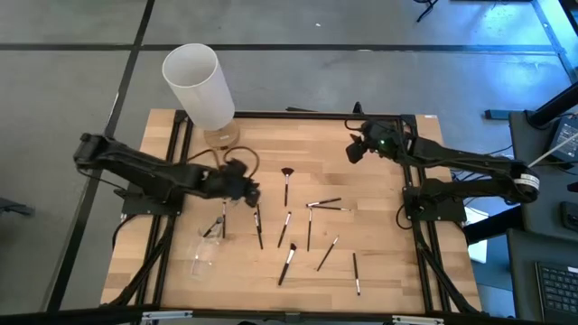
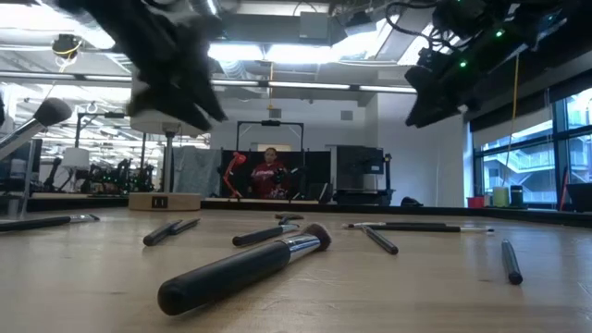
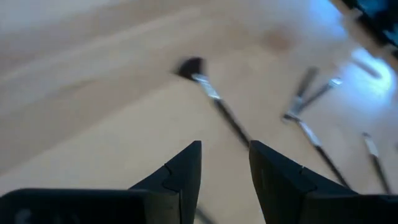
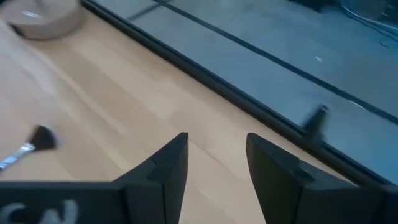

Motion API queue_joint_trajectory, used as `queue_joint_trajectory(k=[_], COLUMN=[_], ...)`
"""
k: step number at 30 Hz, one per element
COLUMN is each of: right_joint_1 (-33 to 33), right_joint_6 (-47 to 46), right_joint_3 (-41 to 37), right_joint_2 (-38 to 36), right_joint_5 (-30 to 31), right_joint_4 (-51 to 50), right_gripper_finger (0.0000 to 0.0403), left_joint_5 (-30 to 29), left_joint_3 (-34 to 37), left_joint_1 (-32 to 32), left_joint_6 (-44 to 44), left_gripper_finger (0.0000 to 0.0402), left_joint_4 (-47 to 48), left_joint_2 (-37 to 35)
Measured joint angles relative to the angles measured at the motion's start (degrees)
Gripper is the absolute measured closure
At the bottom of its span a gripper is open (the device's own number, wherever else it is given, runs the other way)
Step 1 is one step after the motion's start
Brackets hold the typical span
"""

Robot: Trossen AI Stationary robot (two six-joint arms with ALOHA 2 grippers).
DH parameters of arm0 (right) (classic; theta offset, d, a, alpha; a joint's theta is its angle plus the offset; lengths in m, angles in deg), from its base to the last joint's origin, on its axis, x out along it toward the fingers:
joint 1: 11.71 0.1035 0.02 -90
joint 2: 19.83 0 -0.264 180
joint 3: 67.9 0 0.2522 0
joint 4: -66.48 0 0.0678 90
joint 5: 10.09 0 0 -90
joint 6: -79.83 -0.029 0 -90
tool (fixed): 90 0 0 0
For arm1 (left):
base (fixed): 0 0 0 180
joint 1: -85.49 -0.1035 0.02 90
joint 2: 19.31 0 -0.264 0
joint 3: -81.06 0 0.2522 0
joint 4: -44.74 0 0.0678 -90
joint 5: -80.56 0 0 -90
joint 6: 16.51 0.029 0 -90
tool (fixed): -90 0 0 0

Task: Put items in baskets/containers
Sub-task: Put the black powder brush into the transparent organizer

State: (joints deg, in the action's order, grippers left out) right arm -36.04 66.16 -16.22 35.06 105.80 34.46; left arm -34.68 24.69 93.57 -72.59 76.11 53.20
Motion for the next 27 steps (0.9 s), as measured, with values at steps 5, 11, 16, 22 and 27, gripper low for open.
queue_joint_trajectory(k=[5, 11, 16, 22, 27], right_joint_1=[0.0, 0.0, 0.0, 0.7, 1.6], right_joint_6=[-3.1, -4.6, -6.0, -11.6, -13.2], right_joint_3=[0.0, -1.8, -1.9, -1.9, -4.2], right_joint_2=[-2.5, -2.4, -2.5, -2.0, -0.1], right_joint_5=[1.6, 1.6, 2.9, 2.9, 3.4], right_joint_4=[-4.5, -5.3, -4.8, -8.7, -8.3], right_gripper_finger=[0.0241, 0.0241, 0.0241, 0.0241, 0.0241], left_joint_5=[10.8, 13.2, 13.1, 16.3, 15.8], left_joint_3=[-0.9, -6.5, -11.6, -17.7, -21.5], left_joint_1=[-1.7, -3.3, -5.6, -8.5, -12.1], left_joint_6=[4.2, 10.2, 27.7, 41.0, 46.1], left_gripper_finger=[0.0272, 0.0272, 0.0272, 0.0272, 0.0272], left_joint_4=[-12.8, -12.7, -13.2, -13.6, -14.5], left_joint_2=[9.6, 17.1, 22.2, 28.9, 32.9])
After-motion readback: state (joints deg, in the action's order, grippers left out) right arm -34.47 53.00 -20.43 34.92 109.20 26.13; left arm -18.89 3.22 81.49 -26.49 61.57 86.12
